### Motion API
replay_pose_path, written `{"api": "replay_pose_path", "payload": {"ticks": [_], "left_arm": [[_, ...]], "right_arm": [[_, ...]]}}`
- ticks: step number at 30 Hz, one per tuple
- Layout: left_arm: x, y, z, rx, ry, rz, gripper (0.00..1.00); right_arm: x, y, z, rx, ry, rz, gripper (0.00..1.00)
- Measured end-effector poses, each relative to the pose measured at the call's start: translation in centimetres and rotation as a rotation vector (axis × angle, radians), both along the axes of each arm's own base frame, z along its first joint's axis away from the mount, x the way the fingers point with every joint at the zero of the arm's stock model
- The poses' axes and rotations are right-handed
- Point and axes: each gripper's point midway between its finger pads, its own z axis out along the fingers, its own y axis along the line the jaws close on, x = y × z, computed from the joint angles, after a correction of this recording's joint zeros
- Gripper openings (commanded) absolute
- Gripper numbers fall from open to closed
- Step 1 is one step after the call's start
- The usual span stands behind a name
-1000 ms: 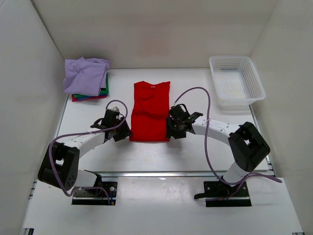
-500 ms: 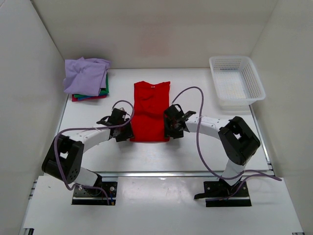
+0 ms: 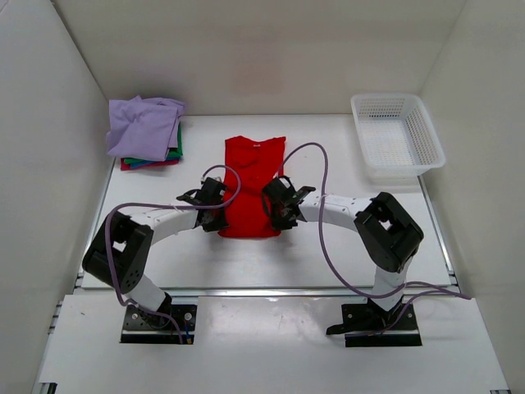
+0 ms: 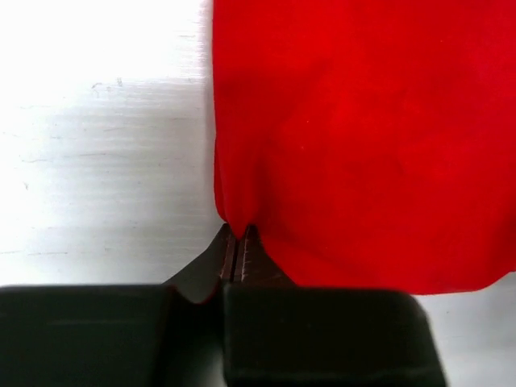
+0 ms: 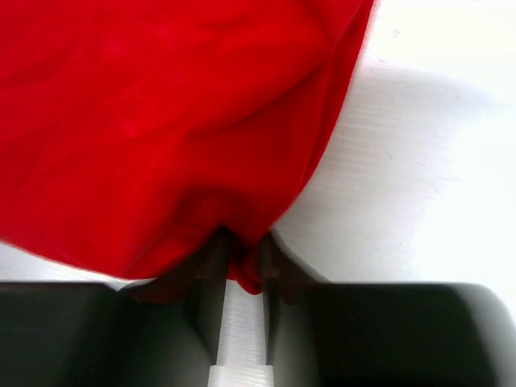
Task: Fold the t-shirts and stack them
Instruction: Grab one side of the 2/3 rectangular tshirt with both arms, then fold the long partially folded tshirt into a neat square
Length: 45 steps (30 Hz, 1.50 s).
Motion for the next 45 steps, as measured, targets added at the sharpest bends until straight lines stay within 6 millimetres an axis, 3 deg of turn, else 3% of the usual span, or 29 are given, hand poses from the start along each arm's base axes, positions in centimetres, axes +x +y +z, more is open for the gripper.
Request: {"api": "replay_pose_path", "payload": {"ticks": [9, 13, 19, 26, 31, 35, 38, 45], "left_arm": [[-1.4, -0.8, 0.0, -0.015, 0.026, -0.071, 0.0], [-4.6, -1.5, 0.1, -0.032, 0.09, -0.145, 0.0], [-9.8, -0.8, 0.2, -0.068, 0.209, -0.197, 0.0], [-13.5, -0.9, 1.3, -0.123, 0.256, -0.235, 0.0], [-15.2, -0.6, 2.8, -0.182, 0.229, -0.202, 0.0], [-15.7, -0.6, 4.6, -0.234, 0.183, -0.171, 0.0], [-15.2, -0.7, 6.6, -0.261, 0.141, -0.15, 0.0], [-11.8, -1.2, 11.3, -0.294, 0.028, -0.104, 0.0]], "right_arm": [[-1.8, -0.6, 0.2, 0.082, 0.047, 0.037, 0.0], [-5.0, -1.9, 0.2, 0.087, 0.138, 0.072, 0.0], [-9.6, -3.5, 1.2, 0.179, 0.259, 0.107, 0.01], [-11.3, -3.6, 4.1, 0.308, 0.313, 0.141, 0.0], [-14.0, -3.5, 5.4, 0.373, 0.335, 0.183, 0.0], [-15.7, -3.8, 6.1, 0.38, 0.361, 0.195, 0.0], [-15.8, -4.1, 7.1, 0.383, 0.361, 0.188, 0.0], [-12.9, -4.2, 11.0, 0.406, 0.291, 0.165, 0.01]]}}
